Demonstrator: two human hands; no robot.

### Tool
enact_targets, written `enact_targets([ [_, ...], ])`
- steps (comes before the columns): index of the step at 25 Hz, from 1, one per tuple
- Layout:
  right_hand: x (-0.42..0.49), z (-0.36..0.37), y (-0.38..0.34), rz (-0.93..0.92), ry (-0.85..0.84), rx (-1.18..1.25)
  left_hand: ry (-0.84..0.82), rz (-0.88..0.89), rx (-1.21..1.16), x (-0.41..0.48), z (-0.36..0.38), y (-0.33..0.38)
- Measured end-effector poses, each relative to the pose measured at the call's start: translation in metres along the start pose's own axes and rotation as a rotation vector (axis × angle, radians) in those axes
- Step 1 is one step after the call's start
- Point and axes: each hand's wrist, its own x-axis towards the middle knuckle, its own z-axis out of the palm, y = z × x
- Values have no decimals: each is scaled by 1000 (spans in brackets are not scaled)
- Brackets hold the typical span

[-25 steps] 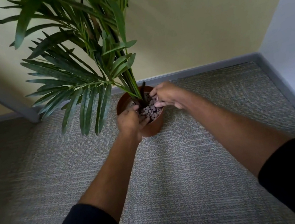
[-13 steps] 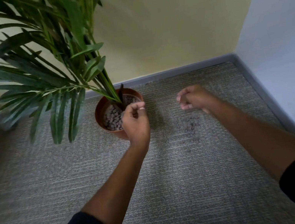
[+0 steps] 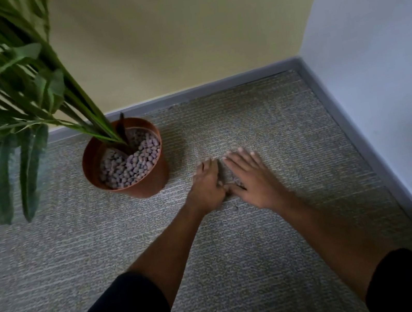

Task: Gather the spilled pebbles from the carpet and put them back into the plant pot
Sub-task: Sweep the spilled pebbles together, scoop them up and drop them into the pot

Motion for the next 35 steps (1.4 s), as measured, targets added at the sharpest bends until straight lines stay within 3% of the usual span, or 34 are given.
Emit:
enact_targets([
  [4, -9, 15, 2, -126, 240, 146, 39, 130, 2, -6, 13, -7],
  [8, -21, 20, -7, -135, 336, 263, 248, 278, -112, -23, 21, -6],
  [11, -37, 20, -14, -150, 362, 288, 262, 229, -132, -33, 22, -6],
  [14, -50, 12, -18, -129, 305, 331, 267, 176, -155, -39, 21, -8],
  [16, -49, -5, -13, -3, 243, 341, 213, 110, -140, -40, 16, -12],
  [19, -40, -35, 3, 244, -26, 359, 21, 3, -23, -45, 10, -20],
  [22, -37, -43, 7, 263, -262, 221, -33, 14, 58, -46, 14, -17],
  [25, -33, -34, -9, 239, -203, 166, 42, 12, 15, -38, 19, -6],
  [29, -22, -30, -25, 291, -91, 282, 115, 86, -30, -25, 15, 5],
  [35, -10, -40, -33, 307, -101, 361, 170, 105, -128, -21, 9, 12],
])
